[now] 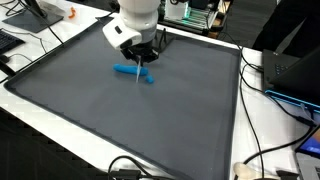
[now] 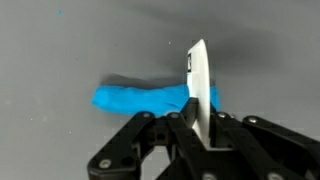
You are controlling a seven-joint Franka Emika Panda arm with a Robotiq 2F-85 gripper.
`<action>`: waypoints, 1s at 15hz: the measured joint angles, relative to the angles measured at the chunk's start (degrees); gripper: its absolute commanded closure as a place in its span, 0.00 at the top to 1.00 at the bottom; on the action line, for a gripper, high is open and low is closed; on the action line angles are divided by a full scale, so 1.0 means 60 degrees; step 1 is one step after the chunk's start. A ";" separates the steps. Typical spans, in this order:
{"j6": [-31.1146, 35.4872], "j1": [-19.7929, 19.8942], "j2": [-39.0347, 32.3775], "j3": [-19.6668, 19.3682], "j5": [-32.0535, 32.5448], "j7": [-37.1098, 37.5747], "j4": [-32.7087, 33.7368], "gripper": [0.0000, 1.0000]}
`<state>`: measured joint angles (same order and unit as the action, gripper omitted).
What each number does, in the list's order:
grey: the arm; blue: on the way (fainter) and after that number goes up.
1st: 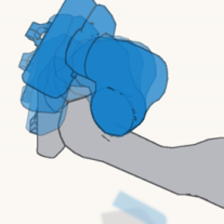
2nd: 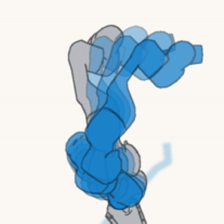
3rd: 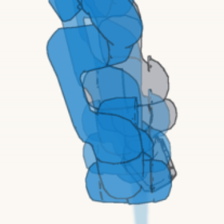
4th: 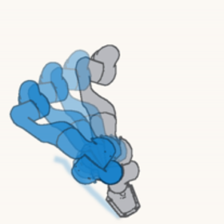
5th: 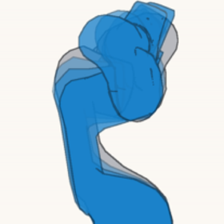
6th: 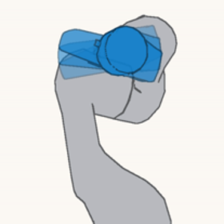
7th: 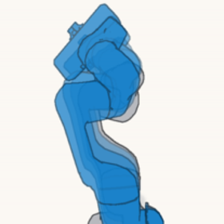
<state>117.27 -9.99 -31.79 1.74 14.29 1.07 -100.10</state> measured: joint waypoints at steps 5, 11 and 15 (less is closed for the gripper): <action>0.0037 0.0049 0.0001 -0.0007 -0.0002 0.0007 -0.0078 0.02; 0.0033 0.0058 0.0009 -0.0007 -0.0002 0.0007 -0.0102 0.02; 0.0026 0.0065 0.0047 -0.0007 -0.0002 0.0003 -0.0165 0.02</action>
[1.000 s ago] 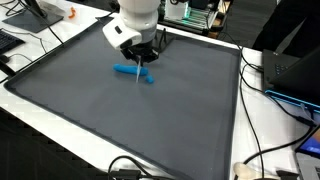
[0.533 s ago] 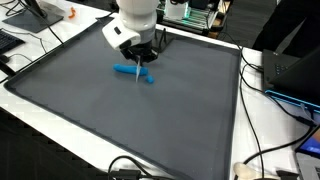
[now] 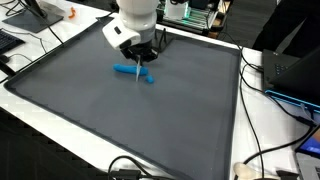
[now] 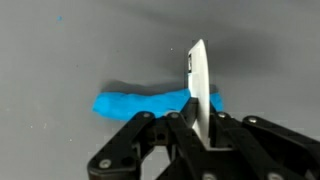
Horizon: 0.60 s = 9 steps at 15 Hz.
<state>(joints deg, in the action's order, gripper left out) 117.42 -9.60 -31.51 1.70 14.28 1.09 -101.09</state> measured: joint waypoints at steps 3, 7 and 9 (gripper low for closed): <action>0.0000 0.0007 0.0061 0.0000 0.0000 0.0000 -0.0105 0.02; -0.0001 0.0024 0.0165 -0.0001 0.0000 0.0000 -0.0291 0.02; 0.0000 0.0045 0.0241 -0.0001 0.0000 0.0000 -0.0413 0.02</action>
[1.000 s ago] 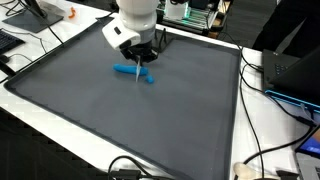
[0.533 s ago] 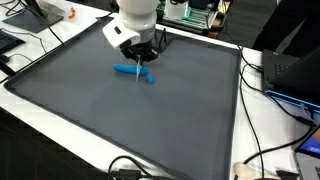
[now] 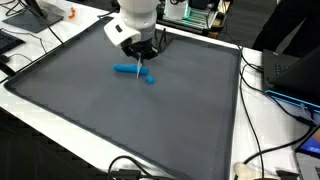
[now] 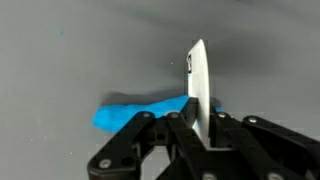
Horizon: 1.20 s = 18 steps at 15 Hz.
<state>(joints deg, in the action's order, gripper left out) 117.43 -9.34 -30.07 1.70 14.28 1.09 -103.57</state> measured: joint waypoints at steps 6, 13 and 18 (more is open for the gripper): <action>0.0087 0.0015 0.0344 0.0002 -0.0014 0.0007 -0.0248 0.02; 0.0099 0.0046 0.0829 -0.0013 -0.0015 0.0073 -0.0222 0.02; 0.0099 0.0134 0.0951 -0.0117 -0.0010 0.0138 -0.0079 0.02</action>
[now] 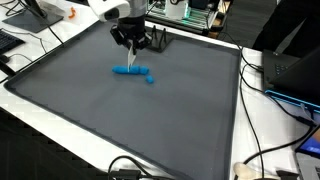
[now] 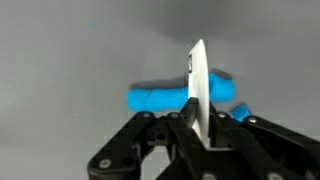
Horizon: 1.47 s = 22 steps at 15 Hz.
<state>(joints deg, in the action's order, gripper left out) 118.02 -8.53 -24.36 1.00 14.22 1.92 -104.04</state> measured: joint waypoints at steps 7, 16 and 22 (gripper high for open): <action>0.0000 0.0097 -0.0135 -0.0147 0.0011 0.0005 0.0212 0.02; -0.0002 0.0082 -0.0748 -0.0155 0.0011 0.0005 0.0553 0.02; -0.0004 0.0077 -0.0932 -0.0155 0.0011 0.0005 0.0729 0.02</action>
<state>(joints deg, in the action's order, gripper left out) 117.99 -8.07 -29.95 0.07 14.28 1.95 -99.67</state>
